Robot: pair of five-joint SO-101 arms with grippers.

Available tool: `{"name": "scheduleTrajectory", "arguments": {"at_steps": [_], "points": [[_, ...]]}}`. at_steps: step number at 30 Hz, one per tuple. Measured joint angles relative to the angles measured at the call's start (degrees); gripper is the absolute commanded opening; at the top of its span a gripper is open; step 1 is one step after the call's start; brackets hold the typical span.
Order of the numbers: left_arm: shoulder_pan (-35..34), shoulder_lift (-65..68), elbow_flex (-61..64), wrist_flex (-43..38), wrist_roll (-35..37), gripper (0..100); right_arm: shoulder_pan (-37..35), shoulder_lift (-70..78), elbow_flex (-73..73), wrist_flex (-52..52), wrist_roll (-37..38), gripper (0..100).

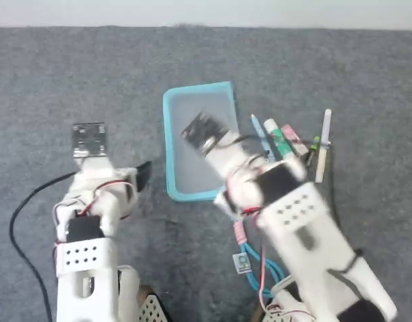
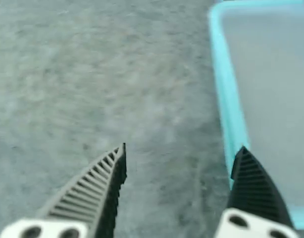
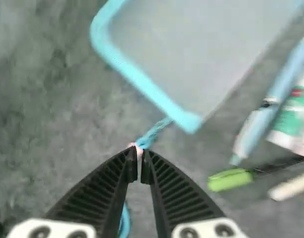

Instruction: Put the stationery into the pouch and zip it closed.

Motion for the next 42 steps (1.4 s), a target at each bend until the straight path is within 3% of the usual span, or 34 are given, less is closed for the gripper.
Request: {"name": "scheduleTrajectory", "arguments": {"at_steps": [6,12,19,28,36,42], "points": [[-5.27,0.00,0.00,0.00,0.00,32,-2.29,9.32,3.16,-3.16,-5.80,22.8],[-5.54,0.00,0.00,0.00,0.00,32,-2.81,10.02,3.16,-3.34,-20.75,23.5],[-3.60,0.00,0.00,0.00,0.00,32,-2.81,10.11,4.75,-3.34,-30.15,23.4],[-3.52,0.00,0.00,0.00,0.00,32,-1.49,10.11,13.19,-11.16,-33.85,23.2],[-3.52,0.00,0.00,0.00,0.00,32,0.26,10.02,16.62,-13.10,-33.23,13.3],[-3.52,0.00,0.00,0.00,0.00,32,-1.05,10.02,18.02,-15.47,-30.86,21.8]]}}
